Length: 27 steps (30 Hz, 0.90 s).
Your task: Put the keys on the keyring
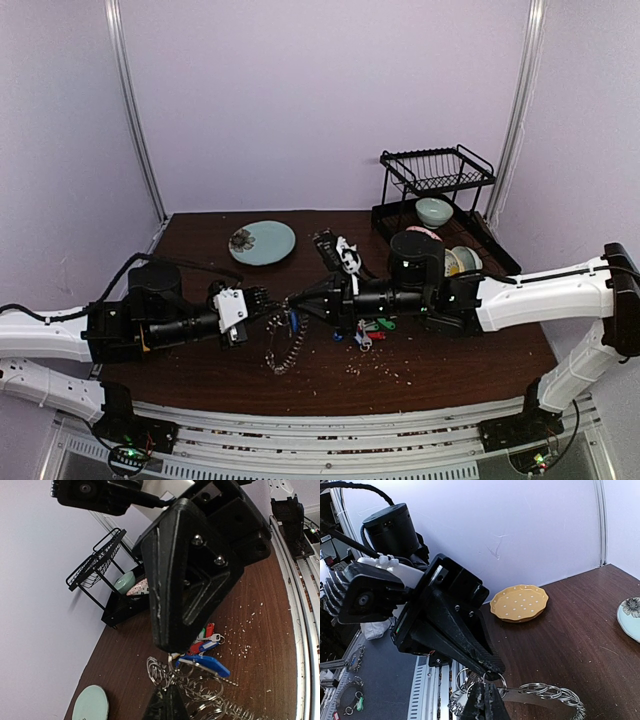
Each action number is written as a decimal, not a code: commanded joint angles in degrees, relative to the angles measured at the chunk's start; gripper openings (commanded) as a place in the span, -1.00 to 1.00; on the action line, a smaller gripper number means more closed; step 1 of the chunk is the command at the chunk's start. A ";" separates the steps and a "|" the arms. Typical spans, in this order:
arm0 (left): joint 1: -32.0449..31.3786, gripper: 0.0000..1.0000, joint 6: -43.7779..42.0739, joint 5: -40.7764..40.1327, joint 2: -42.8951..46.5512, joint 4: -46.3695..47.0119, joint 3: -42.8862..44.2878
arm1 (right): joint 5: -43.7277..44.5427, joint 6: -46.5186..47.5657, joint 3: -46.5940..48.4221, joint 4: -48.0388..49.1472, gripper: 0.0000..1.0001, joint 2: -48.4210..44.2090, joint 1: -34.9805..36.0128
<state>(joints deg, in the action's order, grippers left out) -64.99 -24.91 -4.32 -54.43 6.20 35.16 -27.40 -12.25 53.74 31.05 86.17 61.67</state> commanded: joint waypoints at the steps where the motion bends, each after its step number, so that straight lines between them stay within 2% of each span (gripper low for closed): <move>1: -0.15 -1.00 0.65 -0.17 0.56 4.97 2.00 | 2.42 0.14 1.01 0.85 -1.00 0.09 0.32; 18: -0.14 -1.00 1.97 2.54 1.18 4.97 2.02 | 5.97 2.17 -0.53 -0.11 -1.00 -0.19 0.34; 24: -0.14 -1.00 3.12 -0.82 -0.01 4.67 2.89 | 3.87 1.73 -0.37 -0.84 -1.00 -0.96 0.30; 27: -0.19 -1.00 4.17 -3.25 -1.46 4.04 3.87 | 5.59 0.96 -1.28 -1.44 -1.00 -2.49 0.45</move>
<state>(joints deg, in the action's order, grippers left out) -64.99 -22.92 -4.43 -54.76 6.00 35.53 -23.14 -10.74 53.63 30.48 86.04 61.73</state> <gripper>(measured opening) 0.004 0.009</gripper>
